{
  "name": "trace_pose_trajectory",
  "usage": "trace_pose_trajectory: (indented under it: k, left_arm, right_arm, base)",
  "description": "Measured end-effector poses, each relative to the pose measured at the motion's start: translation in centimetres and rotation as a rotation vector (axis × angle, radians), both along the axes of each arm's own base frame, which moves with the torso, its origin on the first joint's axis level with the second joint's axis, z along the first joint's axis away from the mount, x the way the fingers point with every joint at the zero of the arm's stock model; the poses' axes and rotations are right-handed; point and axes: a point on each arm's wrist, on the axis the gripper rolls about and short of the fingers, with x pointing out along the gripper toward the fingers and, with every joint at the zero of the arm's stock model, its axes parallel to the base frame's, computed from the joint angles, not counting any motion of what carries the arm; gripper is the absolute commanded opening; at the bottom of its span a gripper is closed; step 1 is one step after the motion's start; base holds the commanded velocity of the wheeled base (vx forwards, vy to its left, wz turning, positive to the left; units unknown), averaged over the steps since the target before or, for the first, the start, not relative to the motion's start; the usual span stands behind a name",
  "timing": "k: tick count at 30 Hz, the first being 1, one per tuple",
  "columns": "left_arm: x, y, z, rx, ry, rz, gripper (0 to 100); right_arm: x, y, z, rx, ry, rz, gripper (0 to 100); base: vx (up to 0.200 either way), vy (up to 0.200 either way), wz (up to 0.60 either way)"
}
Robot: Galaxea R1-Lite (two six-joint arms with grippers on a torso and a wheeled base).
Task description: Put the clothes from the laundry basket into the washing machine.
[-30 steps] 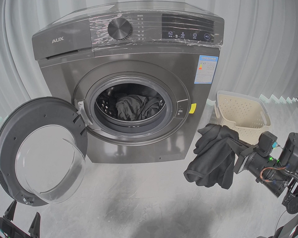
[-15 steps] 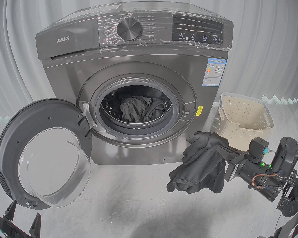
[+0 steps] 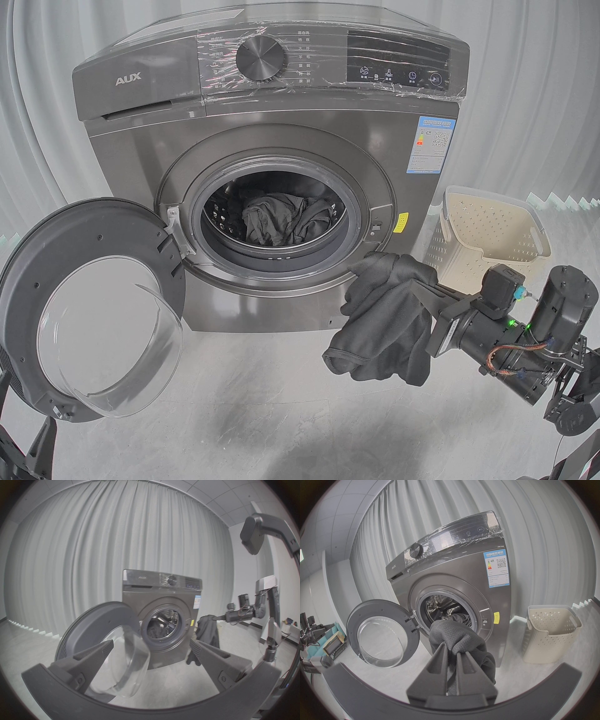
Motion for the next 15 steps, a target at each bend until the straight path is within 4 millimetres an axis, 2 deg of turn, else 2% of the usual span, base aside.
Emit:
trace_pose_trajectory:
  k: [3,7,15]
  left_arm:
    - [1.1,-0.1,1.6,0.02,0.023,-0.065,100]
    - [3.7,-0.3,3.2,0.039,0.077,-0.148,100]
    - [10.1,-1.2,4.0,0.065,0.193,-0.314,100]
  right_arm:
    - [0.3,0.8,0.5,0.03,-0.007,0.013,0]
    - [0.8,1.9,1.1,0.068,-0.021,0.032,0]
    - [1.9,4.3,1.8,0.123,-0.049,0.089,0]
  base:
    - [0.0,0.0,0.0]
    - [0.0,0.0,0.0]
    - [0.0,0.0,0.0]
